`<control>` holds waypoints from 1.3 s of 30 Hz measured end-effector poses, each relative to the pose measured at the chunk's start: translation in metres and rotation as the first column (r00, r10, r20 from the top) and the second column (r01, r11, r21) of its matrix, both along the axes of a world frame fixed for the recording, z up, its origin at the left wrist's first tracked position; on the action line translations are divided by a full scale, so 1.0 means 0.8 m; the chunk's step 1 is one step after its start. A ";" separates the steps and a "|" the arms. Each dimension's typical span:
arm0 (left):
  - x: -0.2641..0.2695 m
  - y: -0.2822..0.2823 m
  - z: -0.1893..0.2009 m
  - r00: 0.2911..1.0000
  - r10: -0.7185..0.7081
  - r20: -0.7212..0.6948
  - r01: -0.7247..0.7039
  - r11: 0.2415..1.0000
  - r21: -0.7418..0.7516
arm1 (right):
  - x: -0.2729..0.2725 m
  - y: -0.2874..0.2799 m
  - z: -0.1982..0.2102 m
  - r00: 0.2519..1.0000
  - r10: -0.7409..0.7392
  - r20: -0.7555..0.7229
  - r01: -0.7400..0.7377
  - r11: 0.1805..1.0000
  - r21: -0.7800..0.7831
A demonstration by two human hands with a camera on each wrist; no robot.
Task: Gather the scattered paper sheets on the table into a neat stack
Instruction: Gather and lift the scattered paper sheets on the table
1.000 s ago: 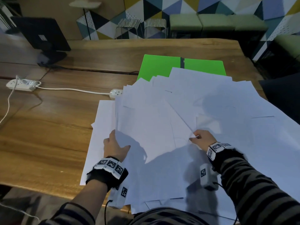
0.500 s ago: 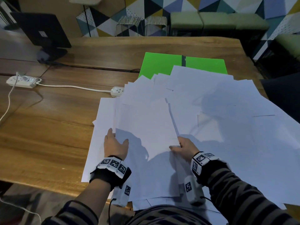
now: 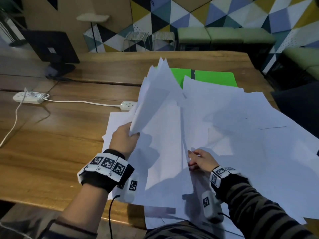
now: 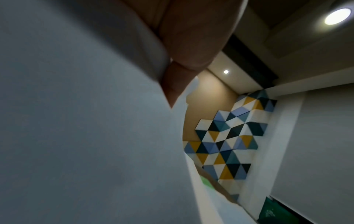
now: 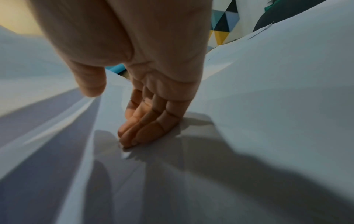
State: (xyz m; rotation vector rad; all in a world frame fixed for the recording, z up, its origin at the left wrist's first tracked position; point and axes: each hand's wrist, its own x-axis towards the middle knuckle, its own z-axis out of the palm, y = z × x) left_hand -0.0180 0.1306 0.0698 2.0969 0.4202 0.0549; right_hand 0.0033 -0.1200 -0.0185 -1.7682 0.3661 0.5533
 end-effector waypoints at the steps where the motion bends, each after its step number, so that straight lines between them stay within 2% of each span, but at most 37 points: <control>1: 0.001 -0.001 0.010 1.000 -0.012 0.026 0.012 1.000 -0.008 | 0.002 -0.002 0.000 1.000 -0.007 0.009 0.007 1.000 -0.006; 5: 0.005 -0.002 0.040 0.996 -0.042 0.082 0.039 0.998 0.041 | 0.002 -0.017 -0.009 0.997 0.011 0.073 -0.003 0.994 -0.110; 8: 0.008 -0.003 0.043 0.995 -0.066 0.079 0.059 0.994 0.087 | 0.000 -0.028 -0.018 0.993 0.073 0.096 -0.049 0.973 -0.225; 12: 0.011 0.007 0.009 1.000 -0.017 -0.024 0.019 0.998 0.060 | -0.002 -0.030 -0.019 0.985 0.157 0.069 -0.129 0.944 -0.304; 15: 0.003 0.015 -0.022 0.986 0.051 -0.158 -0.021 0.983 0.184 | -0.007 -0.027 -0.014 0.984 0.155 0.087 -0.119 0.939 -0.324; 18: -0.007 0.026 -0.047 0.974 0.146 -0.175 -0.102 0.966 0.237 | -0.009 -0.027 -0.012 0.981 0.173 0.082 -0.133 0.922 -0.363; 23: -0.012 0.037 -0.071 0.956 0.201 -0.212 -0.127 0.940 0.317 | -0.013 -0.025 -0.006 0.971 0.228 0.078 -0.173 0.886 -0.429; 28: -0.011 0.035 -0.087 0.904 0.279 -0.323 -0.213 0.951 0.225 | -0.008 -0.005 -0.007 0.974 0.226 0.035 -0.199 0.915 -0.351; 32: -0.011 0.025 -0.095 0.889 0.273 -0.367 -0.207 0.956 0.211 | -0.003 0.027 -0.007 0.982 0.188 -0.023 -0.189 0.963 -0.191; 35: -0.010 0.016 -0.095 0.885 0.258 -0.388 -0.198 0.962 0.187 | -0.005 0.042 -0.003 0.965 0.261 -0.011 -0.251 0.917 -0.309; 39: -0.009 0.019 -0.093 0.849 0.286 -0.445 -0.266 0.958 0.108 | -0.009 0.046 -0.005 0.941 0.339 0.013 -0.317 0.890 -0.328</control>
